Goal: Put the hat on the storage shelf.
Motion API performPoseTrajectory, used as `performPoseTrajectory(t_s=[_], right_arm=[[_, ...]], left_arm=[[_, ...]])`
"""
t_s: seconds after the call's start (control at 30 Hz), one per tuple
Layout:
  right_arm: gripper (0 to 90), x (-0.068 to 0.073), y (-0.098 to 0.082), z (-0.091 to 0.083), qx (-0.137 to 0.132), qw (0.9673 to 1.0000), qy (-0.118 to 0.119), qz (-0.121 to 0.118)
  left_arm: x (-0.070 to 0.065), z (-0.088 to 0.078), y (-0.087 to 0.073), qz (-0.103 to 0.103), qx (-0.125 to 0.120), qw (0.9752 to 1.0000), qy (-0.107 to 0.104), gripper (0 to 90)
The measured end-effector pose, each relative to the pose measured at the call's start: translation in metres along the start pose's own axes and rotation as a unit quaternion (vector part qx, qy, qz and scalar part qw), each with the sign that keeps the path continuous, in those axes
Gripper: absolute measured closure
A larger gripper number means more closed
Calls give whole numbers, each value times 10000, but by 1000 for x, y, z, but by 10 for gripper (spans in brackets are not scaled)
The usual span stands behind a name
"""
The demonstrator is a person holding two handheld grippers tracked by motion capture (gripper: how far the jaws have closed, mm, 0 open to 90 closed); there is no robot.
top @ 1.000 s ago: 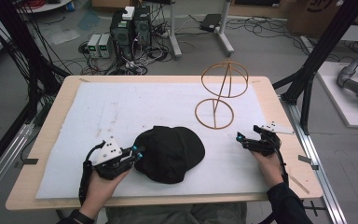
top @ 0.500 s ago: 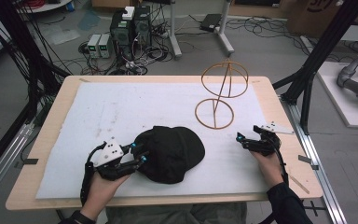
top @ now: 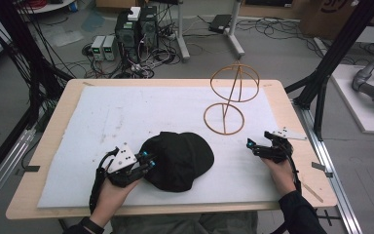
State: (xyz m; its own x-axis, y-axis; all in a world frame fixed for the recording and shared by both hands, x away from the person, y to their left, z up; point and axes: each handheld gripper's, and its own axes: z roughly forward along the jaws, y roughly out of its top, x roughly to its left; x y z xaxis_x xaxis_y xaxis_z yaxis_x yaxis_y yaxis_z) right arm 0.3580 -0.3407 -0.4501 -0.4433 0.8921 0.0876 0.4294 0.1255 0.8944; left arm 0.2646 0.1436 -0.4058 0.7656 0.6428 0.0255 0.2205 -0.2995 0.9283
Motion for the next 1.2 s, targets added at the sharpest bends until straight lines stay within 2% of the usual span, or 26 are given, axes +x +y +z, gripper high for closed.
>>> performPoseTrajectory(t_s=[0.03, 0.2, 0.33, 0.47, 0.6, 0.87, 1.2], right_arm=[[149, 0, 0, 0, 9, 10000, 1, 20], [149, 0, 0, 0, 15, 10000, 0, 11], [150, 0, 0, 0, 21, 10000, -6, 14], [150, 0, 0, 0, 19, 10000, -14, 12], [150, 0, 0, 0, 24, 10000, -21, 17], [150, 0, 0, 0, 21, 10000, -12, 21], [150, -1, 0, -1, 2, 10000, -37, 9]], left_arm=[[1, 0, 0, -23, -17, 10000, -7, 867], [1, -3, 3, -51, -162, 9998, -35, 880], [6, -8, 12, -212, -487, 9984, -181, 882], [6, -9, 24, -166, -747, 9966, -295, 883], [5, -7, 40, -186, -1030, 9934, -469, 884], [4, 1, 77, -23, -1505, 9863, -672, 884], [3, 5, 119, 158, -2031, 9751, -875, 885]])
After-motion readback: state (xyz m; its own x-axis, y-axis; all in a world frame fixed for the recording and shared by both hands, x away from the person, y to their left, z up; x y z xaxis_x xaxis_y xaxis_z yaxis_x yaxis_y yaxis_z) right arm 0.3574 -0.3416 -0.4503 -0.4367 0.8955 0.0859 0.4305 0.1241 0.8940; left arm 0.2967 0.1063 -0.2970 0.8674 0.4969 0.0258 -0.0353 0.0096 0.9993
